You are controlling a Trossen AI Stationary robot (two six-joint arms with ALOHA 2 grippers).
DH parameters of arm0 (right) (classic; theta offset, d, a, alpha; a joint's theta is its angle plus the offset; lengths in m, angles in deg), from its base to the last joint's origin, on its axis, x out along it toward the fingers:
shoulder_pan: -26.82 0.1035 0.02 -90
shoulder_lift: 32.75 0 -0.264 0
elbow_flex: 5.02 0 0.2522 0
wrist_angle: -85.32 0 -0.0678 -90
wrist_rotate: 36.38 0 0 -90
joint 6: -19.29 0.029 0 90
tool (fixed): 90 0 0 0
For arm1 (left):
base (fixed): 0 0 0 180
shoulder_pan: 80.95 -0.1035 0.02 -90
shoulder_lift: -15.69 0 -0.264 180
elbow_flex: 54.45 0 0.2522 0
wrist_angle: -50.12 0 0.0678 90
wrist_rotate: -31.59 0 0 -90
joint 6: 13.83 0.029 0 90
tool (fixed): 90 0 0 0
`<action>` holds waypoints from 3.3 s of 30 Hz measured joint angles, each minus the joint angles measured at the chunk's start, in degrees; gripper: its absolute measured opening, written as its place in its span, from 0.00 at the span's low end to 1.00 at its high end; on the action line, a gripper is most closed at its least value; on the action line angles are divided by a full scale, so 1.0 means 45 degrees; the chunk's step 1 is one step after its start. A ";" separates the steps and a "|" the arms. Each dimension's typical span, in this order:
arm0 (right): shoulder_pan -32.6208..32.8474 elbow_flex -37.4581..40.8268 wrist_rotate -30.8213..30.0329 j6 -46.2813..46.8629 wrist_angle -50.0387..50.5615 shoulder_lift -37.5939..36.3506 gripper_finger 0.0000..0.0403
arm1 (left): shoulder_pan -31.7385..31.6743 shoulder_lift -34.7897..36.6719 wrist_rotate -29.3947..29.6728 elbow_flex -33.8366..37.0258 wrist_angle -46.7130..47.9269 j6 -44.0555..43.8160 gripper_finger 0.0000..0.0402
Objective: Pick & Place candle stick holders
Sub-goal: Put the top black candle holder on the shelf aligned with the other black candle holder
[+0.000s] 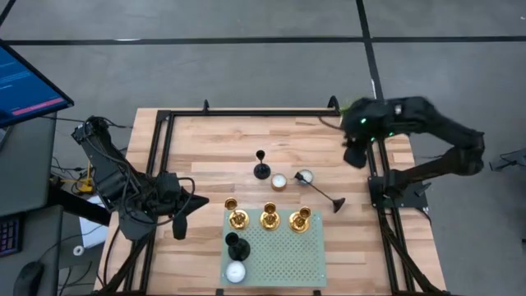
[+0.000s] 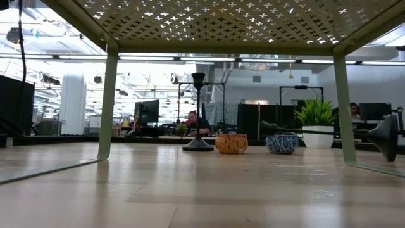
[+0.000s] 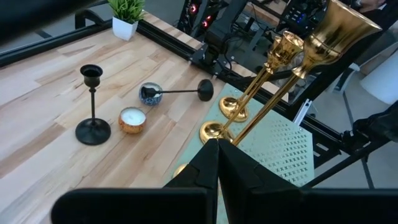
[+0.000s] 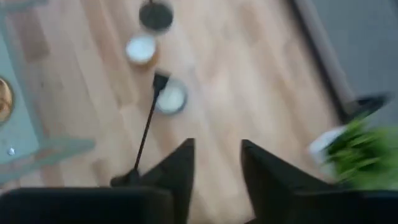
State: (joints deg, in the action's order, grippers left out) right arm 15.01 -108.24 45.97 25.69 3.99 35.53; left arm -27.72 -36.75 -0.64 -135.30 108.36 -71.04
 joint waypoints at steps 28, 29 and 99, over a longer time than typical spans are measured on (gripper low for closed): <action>0.0816 1.0602 0.3547 0.2599 -1.0908 0.2265 0.57 | -0.0004 0.0000 0.0189 0.0000 -0.0587 -0.0052 0.02; 0.0872 1.0602 0.3614 0.2565 -1.1070 0.2457 0.57 | -0.0004 0.0000 0.0195 0.0000 -0.0612 -0.0051 0.02; 1.4091 -0.0715 -1.0149 -0.2074 -1.5771 0.3119 0.00 | 0.0000 0.0000 0.0006 0.0000 -0.0929 0.1098 0.02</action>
State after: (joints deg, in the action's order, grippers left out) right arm 78.42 -111.46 0.30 16.36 -66.98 49.56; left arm -27.72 -36.75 -0.61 -135.30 104.18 -66.10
